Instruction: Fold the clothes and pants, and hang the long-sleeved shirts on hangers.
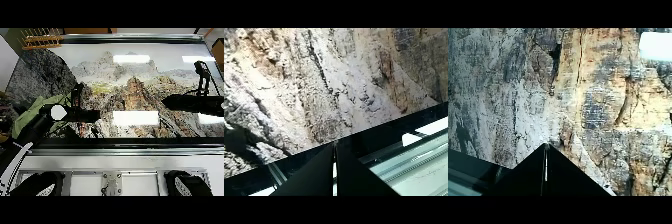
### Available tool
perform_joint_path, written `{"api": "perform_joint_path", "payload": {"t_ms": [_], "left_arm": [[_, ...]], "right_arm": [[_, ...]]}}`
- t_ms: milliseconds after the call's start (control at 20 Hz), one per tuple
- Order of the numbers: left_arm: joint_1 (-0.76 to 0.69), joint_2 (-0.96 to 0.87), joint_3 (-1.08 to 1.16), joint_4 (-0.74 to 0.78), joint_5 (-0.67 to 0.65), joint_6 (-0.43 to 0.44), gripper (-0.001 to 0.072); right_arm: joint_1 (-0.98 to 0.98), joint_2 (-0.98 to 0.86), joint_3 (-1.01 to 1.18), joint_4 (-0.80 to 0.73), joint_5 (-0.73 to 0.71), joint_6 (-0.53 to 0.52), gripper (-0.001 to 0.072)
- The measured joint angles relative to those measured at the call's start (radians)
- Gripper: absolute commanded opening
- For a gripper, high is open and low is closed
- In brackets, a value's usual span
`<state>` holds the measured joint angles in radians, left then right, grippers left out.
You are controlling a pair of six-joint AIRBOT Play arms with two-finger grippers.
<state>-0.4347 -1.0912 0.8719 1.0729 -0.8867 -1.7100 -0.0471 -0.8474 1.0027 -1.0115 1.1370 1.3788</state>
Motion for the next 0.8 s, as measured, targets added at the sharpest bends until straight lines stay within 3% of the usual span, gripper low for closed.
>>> {"api": "perform_joint_path", "payload": {"t_ms": [250,300,350,550,800], "left_arm": [[0.000,0.000,0.000,0.000,0.002,0.000,0.0011],[0.000,0.000,0.000,0.000,0.014,0.000,0.0244],[0.004,0.000,0.003,0.009,0.024,0.002,0.0717],[0.092,0.000,0.081,0.190,0.026,0.053,0.0693],[0.326,-0.060,0.212,0.517,-0.023,0.074,0.0693]], "right_arm": [[0.000,0.000,0.000,0.000,0.000,0.000,0.0016],[0.000,0.000,0.000,0.000,0.000,0.000,0.0017],[0.000,0.000,0.000,0.000,0.000,0.000,0.0016],[0.000,0.000,0.000,0.000,0.000,0.000,0.0016],[0.000,0.000,0.000,0.000,0.000,0.000,0.0017]]}}
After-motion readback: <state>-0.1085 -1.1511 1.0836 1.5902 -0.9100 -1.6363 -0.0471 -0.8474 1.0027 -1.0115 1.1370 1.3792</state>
